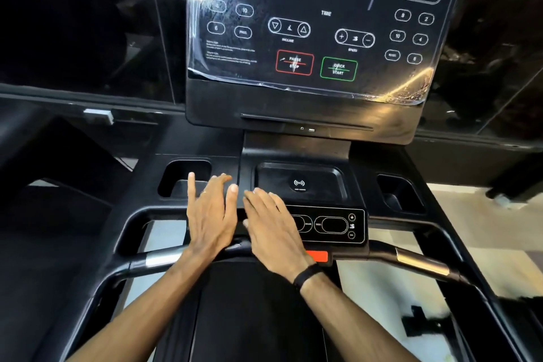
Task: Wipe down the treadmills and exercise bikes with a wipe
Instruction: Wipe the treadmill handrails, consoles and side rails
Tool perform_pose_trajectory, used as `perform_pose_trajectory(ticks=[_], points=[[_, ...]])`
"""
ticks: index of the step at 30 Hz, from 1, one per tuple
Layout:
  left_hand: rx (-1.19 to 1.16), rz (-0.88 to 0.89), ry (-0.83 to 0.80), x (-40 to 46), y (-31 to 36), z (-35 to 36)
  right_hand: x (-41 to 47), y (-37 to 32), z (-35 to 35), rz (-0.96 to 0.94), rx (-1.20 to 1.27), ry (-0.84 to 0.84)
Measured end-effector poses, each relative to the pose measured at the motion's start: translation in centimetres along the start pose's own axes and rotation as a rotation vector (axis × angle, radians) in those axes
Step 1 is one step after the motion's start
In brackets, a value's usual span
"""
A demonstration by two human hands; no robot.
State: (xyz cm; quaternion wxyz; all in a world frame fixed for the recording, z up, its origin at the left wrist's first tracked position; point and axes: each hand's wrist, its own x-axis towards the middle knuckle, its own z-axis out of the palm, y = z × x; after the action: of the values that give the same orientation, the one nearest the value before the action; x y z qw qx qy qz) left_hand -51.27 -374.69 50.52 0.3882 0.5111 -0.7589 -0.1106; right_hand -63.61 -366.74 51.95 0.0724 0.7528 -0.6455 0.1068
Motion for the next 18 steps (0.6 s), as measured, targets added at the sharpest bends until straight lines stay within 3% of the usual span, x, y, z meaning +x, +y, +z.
perform_pose_trajectory(ticks=[5, 10, 14, 18], points=[[0.003, -0.026, -0.024, -0.1, -0.5, -0.2, 2.6, 1.0, -1.1, 0.051, 0.127, -0.032], [0.018, -0.061, -0.029, 0.6, -0.9, -0.1, 6.5, 2.7, -3.7, 0.202, 0.519, -0.166], [0.045, -0.089, 0.013, 1.7, -1.8, 0.4, 10.3, 3.8, -3.9, 0.153, 0.617, -0.107], [0.122, -0.135, 0.069, 3.5, -3.7, 1.0, 12.9, 4.2, -2.4, 0.047, 0.644, -0.191]])
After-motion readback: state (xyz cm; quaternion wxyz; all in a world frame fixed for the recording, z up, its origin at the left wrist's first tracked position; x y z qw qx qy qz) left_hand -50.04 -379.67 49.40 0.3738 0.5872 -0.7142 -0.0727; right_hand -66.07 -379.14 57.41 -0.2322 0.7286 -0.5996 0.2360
